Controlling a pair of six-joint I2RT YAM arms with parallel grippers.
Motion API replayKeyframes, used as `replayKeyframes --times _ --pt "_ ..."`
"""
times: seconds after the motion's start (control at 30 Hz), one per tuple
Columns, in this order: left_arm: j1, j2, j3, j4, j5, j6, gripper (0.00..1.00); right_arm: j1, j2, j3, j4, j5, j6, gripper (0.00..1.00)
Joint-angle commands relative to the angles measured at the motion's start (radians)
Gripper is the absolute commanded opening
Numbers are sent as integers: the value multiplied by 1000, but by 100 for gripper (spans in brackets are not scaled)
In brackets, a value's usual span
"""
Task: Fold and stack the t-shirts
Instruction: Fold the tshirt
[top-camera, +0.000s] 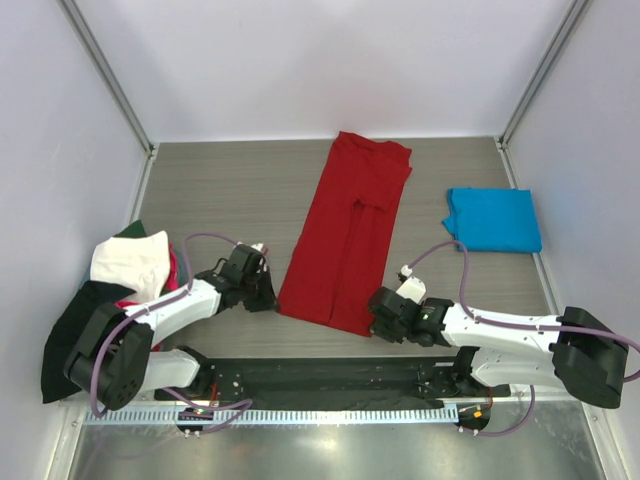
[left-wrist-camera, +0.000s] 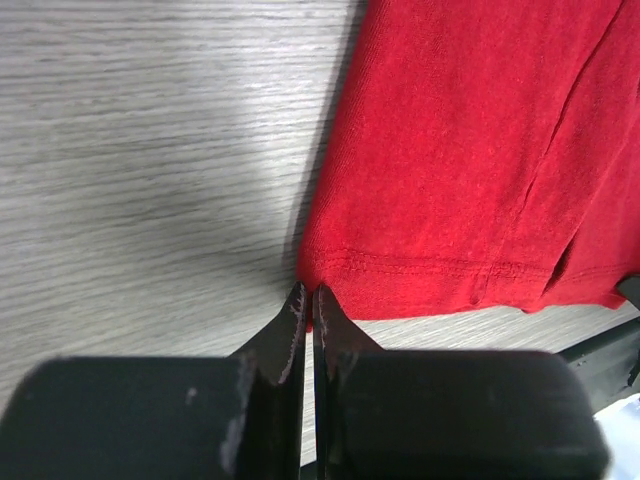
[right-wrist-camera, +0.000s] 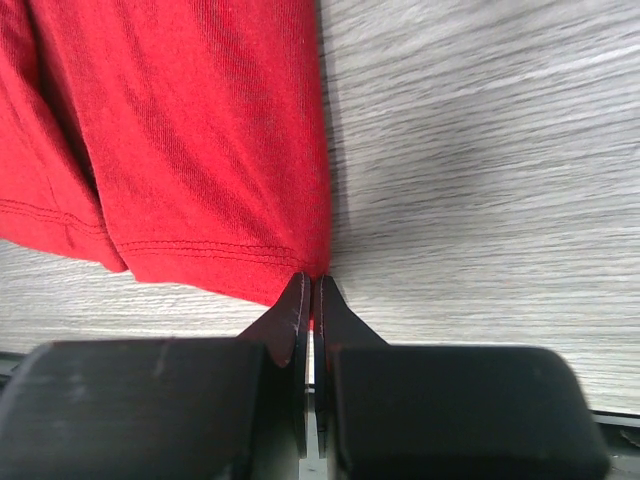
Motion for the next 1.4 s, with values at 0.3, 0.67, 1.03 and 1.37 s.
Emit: replayKeyframes --times 0.3,0.67,1.03,1.37 --pt "5 -12 125 19 48 1 0 -32 -58 172 -134 169 -164 1" --pt "23 217 493 8 61 4 0 -400 9 331 -124 107 -504 1" --pt "60 643 996 -43 88 -22 0 -685 343 549 7 29 -716 1" --pt "137 846 1229 -83 120 -44 0 -797 609 784 85 -120 -742 1"
